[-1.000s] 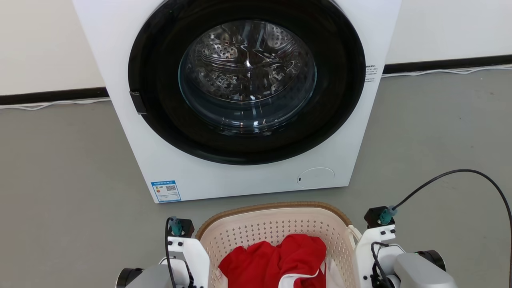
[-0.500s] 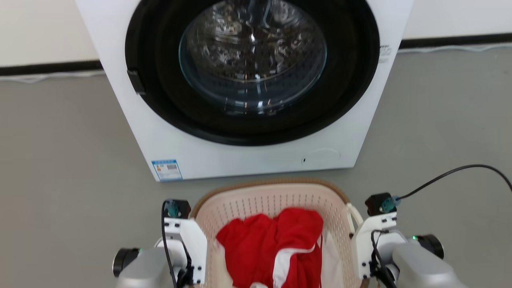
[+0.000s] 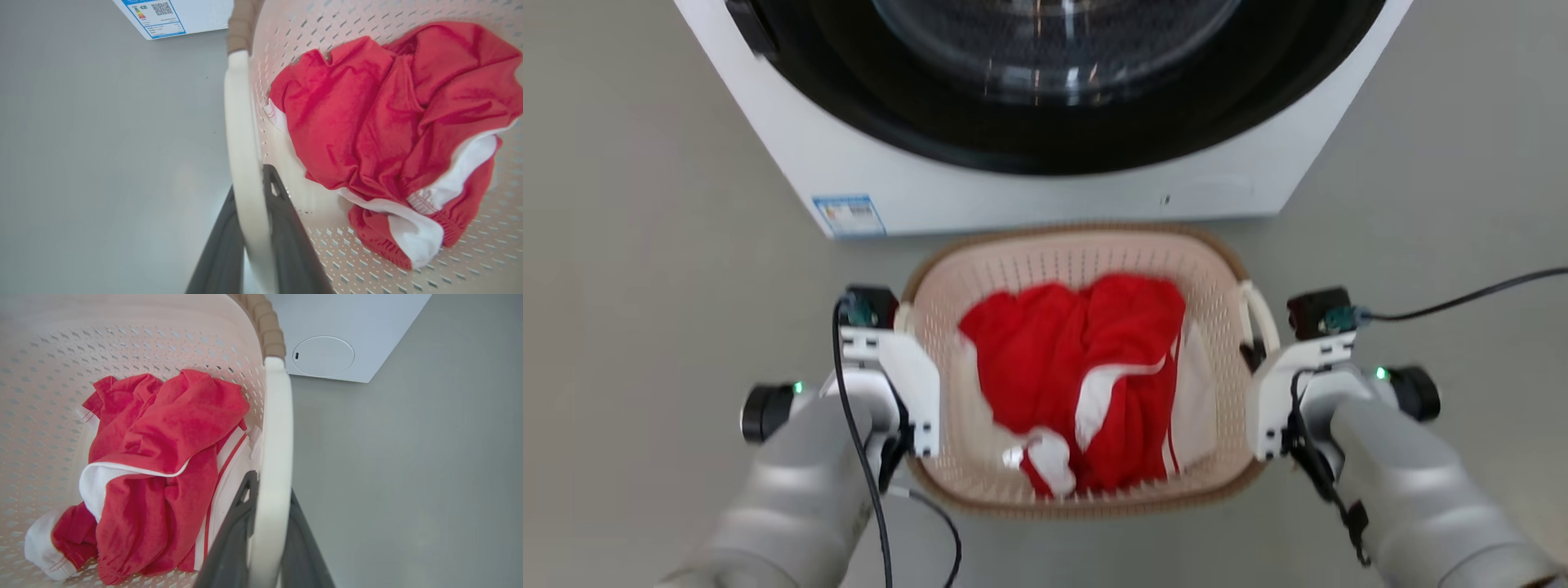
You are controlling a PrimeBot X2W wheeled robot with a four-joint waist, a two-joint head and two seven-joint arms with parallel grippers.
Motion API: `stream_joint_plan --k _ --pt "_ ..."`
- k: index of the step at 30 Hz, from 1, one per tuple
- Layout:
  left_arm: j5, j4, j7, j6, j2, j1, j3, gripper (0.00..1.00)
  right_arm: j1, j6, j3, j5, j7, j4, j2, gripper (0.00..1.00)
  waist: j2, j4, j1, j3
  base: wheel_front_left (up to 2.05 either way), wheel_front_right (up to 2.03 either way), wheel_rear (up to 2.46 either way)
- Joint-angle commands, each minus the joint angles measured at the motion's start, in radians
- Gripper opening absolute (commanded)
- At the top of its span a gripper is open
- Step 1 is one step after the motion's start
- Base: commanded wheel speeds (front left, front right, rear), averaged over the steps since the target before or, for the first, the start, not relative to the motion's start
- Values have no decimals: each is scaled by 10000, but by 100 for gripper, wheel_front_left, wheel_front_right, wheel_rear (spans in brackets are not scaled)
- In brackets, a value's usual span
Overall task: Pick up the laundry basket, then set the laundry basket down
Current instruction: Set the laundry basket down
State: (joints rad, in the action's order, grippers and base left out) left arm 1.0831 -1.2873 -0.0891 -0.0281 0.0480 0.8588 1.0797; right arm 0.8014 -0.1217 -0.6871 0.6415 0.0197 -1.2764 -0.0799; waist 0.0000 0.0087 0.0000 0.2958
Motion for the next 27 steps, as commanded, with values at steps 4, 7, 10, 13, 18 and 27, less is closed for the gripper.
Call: stream_joint_plan --k 4,7,10,13,18,27 --pt "-147 195 547 -116 60 1043 -190 0 664 -90 -58 -378 587 57 297 0 0 197 0 1639 0 0 0" --pt "-154 219 921 -139 57 1442 -268 0 1097 -90 92 -643 880 -53 242 0 0 266 0 2378 0 0 0" --pt "-145 208 1300 -194 71 1768 -362 0 1497 -90 226 -897 1171 -100 133 0 0 301 0 3039 0 0 0" --pt "-180 194 1627 -190 88 2035 -391 0 1822 -90 354 -1150 1468 -122 21 0 0 305 0 3610 0 0 0" --pt "-270 176 2290 -100 176 2492 -421 0 2144 -90 615 -1550 1812 -138 -66 0 0 236 0 4396 0 0 0" --pt "-387 110 2914 20 354 3040 -424 0 2217 -90 1239 -2159 2123 -142 14 0 0 93 0 5297 0 0 0"
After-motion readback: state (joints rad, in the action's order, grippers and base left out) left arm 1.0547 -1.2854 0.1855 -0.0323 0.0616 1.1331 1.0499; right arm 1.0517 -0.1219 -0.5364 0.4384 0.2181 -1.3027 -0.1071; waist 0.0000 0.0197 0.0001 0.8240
